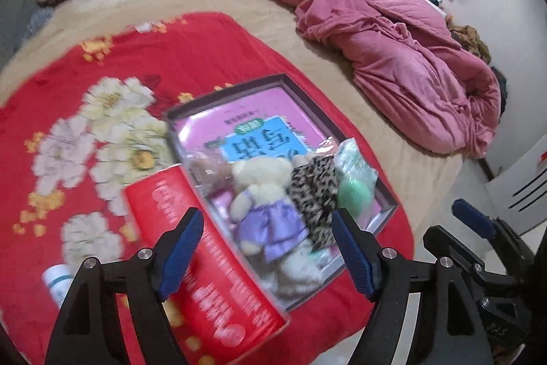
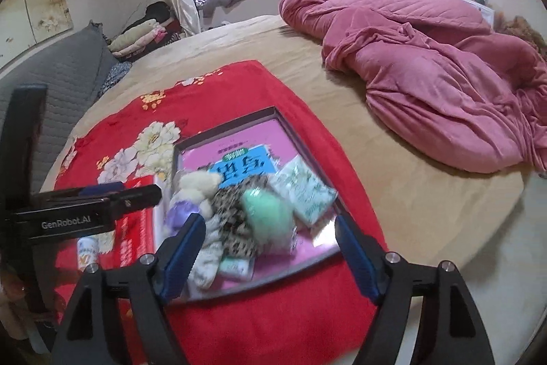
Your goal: Organize soft objects
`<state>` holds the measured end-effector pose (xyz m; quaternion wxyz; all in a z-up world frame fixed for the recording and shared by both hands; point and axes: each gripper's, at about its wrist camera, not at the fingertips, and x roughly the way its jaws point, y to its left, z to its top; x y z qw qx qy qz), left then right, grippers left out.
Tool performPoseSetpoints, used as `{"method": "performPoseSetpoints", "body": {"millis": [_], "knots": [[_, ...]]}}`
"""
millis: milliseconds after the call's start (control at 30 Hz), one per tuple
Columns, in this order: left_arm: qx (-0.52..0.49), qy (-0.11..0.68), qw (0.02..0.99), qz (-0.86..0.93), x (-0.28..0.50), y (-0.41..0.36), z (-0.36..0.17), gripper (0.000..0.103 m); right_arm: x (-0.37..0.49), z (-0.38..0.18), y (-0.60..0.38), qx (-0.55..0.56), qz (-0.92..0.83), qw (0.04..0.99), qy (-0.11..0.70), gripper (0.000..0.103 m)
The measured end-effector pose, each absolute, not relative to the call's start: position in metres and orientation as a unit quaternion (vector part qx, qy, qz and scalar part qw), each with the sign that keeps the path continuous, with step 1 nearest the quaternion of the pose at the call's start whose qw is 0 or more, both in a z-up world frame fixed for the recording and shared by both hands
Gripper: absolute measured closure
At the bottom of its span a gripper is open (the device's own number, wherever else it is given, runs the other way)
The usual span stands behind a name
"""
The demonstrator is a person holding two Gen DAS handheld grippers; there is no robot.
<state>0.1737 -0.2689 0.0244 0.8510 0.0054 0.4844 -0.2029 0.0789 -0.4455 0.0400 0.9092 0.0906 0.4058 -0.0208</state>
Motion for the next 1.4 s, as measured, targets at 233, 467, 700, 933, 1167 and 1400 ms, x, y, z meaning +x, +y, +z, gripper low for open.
{"method": "performPoseSetpoints", "body": {"millis": [233,467,700,933,1167,1400], "knots": [[0.017,0.474,0.86,-0.188,0.12,-0.237,0.041,0.024,0.04,0.04,-0.413,0.081,-0.052,0.902,0.421,0.025],[0.009,0.47,0.864,-0.181,0.076,-0.214,0.045,0.024,0.013,0.049,-0.395,0.072,-0.085,0.908,0.405,0.025],[-0.001,0.465,0.867,-0.178,0.044,-0.197,0.047,0.024,-0.016,0.071,-0.373,0.086,-0.104,0.917,0.375,0.024],[-0.001,0.465,0.871,-0.158,0.027,-0.176,0.046,0.024,-0.031,0.077,-0.356,0.081,-0.12,0.913,0.381,0.024],[-0.001,0.465,0.87,-0.162,0.013,-0.166,0.044,0.024,-0.053,0.074,-0.346,0.097,-0.116,0.909,0.389,0.024],[0.004,0.461,0.873,-0.16,0.004,-0.167,0.046,0.024,-0.062,0.076,-0.34,0.093,-0.118,0.91,0.386,0.024]]}}
